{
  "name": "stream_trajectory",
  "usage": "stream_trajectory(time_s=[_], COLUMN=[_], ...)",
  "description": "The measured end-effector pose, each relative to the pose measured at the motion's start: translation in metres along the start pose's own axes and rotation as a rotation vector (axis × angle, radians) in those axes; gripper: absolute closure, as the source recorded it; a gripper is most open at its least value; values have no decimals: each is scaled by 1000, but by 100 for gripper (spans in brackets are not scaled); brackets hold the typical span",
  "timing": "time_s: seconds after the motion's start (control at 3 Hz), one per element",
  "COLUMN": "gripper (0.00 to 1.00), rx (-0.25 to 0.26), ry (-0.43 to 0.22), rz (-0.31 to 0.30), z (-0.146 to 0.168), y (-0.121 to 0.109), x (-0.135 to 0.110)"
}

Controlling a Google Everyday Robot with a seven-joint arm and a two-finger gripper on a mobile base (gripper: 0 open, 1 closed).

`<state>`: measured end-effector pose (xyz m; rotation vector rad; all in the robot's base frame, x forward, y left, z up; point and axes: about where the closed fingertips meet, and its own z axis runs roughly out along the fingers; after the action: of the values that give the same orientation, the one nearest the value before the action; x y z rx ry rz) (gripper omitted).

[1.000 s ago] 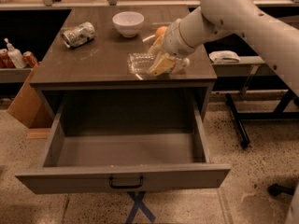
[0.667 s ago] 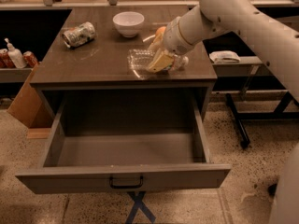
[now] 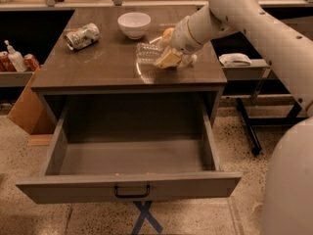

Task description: Pick water bottle from top drawer and place on counter

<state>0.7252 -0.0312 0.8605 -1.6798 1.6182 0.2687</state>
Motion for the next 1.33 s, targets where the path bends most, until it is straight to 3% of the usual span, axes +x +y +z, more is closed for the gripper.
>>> stream_trajectory(time_s=[0.33,0.67,1.0,1.33], gripper=[11,0,0,0], rx=[4,18,47,109], ry=[-12,-24,-32,-34], rz=[7,2,-16,-16], z=[2,-1,-13,-43], y=[-7,-14,-21,-24], x=[1,-1,-5,-4])
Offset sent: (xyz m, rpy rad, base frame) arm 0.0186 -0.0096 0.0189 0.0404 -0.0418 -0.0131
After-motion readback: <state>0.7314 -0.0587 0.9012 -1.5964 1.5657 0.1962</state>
